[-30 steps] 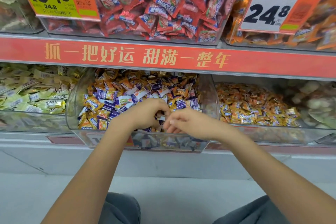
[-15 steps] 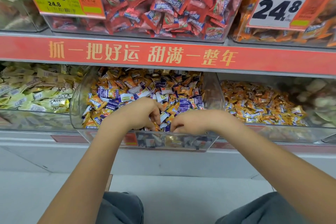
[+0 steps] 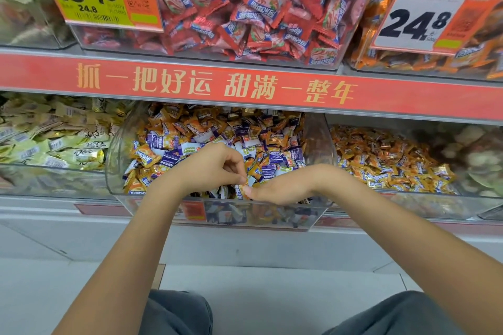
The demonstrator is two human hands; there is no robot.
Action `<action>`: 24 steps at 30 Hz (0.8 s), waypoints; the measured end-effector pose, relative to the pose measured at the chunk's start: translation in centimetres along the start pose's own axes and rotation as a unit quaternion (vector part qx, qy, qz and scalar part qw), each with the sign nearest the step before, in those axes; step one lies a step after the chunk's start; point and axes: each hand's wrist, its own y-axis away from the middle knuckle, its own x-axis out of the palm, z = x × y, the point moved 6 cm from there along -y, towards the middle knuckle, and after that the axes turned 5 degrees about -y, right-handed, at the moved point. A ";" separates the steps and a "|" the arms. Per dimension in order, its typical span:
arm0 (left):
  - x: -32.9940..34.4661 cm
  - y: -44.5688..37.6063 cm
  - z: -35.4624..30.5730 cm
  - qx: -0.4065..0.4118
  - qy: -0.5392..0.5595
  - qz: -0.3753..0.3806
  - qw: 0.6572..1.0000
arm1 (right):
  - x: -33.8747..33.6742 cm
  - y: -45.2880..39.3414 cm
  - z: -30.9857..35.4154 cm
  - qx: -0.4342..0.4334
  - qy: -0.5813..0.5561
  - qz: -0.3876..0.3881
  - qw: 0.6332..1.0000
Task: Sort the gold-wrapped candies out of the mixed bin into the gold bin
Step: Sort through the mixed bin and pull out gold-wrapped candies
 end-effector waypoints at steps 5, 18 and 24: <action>0.4 0.0 0.2 -0.002 -0.044 0.012 0.999 | -0.7 2.6 0.4 -0.005 0.026 -0.018 0.999; -0.4 0.0 -0.3 -0.007 0.026 -0.056 0.998 | -1.2 5.1 -1.5 -0.079 0.019 -0.172 0.982; -0.9 0.1 -0.9 0.008 0.069 -0.093 0.993 | -0.8 5.6 -2.6 0.036 0.157 -0.168 0.973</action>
